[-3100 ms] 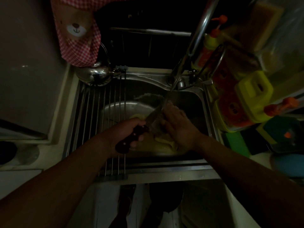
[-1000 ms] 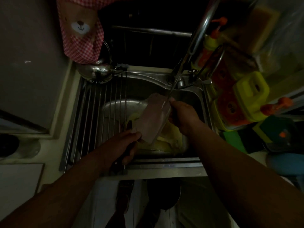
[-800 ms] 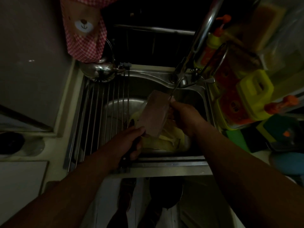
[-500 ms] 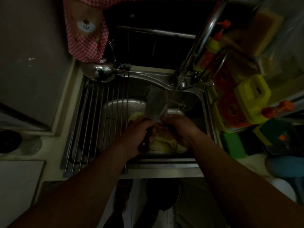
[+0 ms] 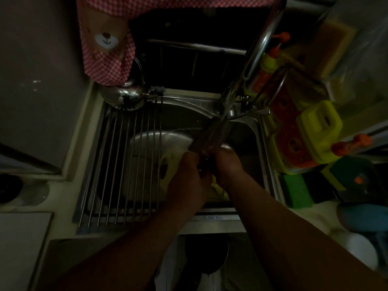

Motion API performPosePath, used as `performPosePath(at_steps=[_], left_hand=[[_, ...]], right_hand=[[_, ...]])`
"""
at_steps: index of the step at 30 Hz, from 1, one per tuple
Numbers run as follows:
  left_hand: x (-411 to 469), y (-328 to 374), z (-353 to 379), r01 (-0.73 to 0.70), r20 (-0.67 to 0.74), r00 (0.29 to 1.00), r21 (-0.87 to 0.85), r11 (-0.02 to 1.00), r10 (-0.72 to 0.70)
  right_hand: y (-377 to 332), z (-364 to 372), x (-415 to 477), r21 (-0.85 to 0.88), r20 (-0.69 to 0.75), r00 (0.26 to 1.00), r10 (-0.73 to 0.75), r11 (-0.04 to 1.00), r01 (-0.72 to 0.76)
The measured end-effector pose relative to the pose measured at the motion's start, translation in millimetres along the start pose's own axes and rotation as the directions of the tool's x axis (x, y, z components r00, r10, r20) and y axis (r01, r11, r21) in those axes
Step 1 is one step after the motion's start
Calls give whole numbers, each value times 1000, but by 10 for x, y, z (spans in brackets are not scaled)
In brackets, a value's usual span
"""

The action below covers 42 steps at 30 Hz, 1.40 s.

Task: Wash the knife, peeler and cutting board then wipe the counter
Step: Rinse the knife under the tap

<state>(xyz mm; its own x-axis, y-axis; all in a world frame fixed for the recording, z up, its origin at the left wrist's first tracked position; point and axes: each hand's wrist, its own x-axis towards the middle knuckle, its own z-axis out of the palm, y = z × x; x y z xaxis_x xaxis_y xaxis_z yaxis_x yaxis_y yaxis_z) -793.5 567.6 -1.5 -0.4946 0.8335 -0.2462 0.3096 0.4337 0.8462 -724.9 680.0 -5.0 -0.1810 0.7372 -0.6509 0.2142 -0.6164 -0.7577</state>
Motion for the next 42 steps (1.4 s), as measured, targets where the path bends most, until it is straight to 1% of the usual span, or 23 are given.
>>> performPosePath(at_steps=[1, 2, 4, 6, 8, 9, 12, 15, 18, 19, 20, 21, 24, 25, 26, 27, 28, 31, 33, 35, 37, 39, 42], left_hand=[[16, -26, -1, 62, 23, 998, -4, 998, -62], [21, -55, 4, 80, 80, 994, 7, 997, -80], [-39, -78, 9, 84, 185, 980, -31, 996, -77], [-149, -85, -19, 79, 207, 976, -66, 995, -64], [-240, -181, -57, 68, 199, 979, -110, 992, -45], [-290, -249, -72, 54, 200, 979, -111, 992, -31], [-374, -398, -125, 55, 214, 976, -112, 992, -30], [-290, -291, -175, 65, 208, 977, -114, 991, -40], [-104, -136, -189, 64, 200, 979, -146, 987, -33], [-80, -104, -200, 58, 195, 980, -150, 987, -28], [-73, -108, -202, 49, 190, 982, -142, 989, -21], [-85, -113, -222, 37, 186, 982, -126, 991, -13], [-187, -198, -260, -19, 225, 974, -65, 998, 33], [-232, -196, -279, -31, 240, 970, -57, 998, 44], [-244, -233, -268, -36, 248, 968, -54, 998, 48], [-245, -222, -272, -33, 244, 969, -68, 997, 48], [-220, -214, -258, -27, 243, 969, -81, 996, 46], [-67, -140, -217, 53, 252, 968, -148, 988, -14], [49, -125, -210, 92, 275, 961, -167, 982, -43], [145, -133, -221, 90, 303, 952, -117, 989, -51], [238, -99, -221, 30, 325, 944, 63, 998, -49], [325, 4, -180, -32, 323, 944, 284, 958, -64], [431, 177, -117, -96, 271, 962, 472, 877, -41]], right_hand=[[10, 18, -8, 17, -2, 1000, 5, 1000, -5], [35, 29, -4, 13, -21, 1000, 6, 1000, -5], [101, 41, 8, -5, -63, 998, -25, 1000, 24], [144, 19, 31, -46, -108, 991, -77, 996, 73], [103, -31, 55, -110, -135, 983, -124, 988, 109], [38, -75, 83, -105, -152, 979, -136, 987, 121], [-180, -187, 193, -94, -197, 975, -106, 992, 89], [-90, -98, 164, -115, -101, 989, -107, 989, 95], [153, 98, -50, -79, 47, 997, -67, 994, 70], [193, 112, -53, -84, 74, 995, -67, 994, 74], [175, 104, -46, -97, 69, 995, -75, 992, 81], [118, 60, -15, -112, 29, 996, -89, 989, 92], [-171, -193, 99, -121, -162, 978, -133, 986, 114], [-237, -275, 119, -133, -206, 968, -143, 984, 117], [-287, -326, 87, -152, -216, 964, -154, 981, 123], [-273, -333, 75, -171, -203, 966, -163, 977, 129], [-222, -296, 42, -156, -158, 975, -159, 979, 134], [109, -99, -20, -73, 33, 998, -53, 996, 56], [212, -25, -36, -4, 78, 997, -7, 1000, 8], [198, -11, -3, 32, 72, 997, 17, 999, -20], [190, 5, 25, 75, 35, 998, 47, 996, -49], [188, 74, 11, 128, -19, 996, 89, 988, -86], [136, 117, -3, 291, -61, 986, 158, 947, -134]])
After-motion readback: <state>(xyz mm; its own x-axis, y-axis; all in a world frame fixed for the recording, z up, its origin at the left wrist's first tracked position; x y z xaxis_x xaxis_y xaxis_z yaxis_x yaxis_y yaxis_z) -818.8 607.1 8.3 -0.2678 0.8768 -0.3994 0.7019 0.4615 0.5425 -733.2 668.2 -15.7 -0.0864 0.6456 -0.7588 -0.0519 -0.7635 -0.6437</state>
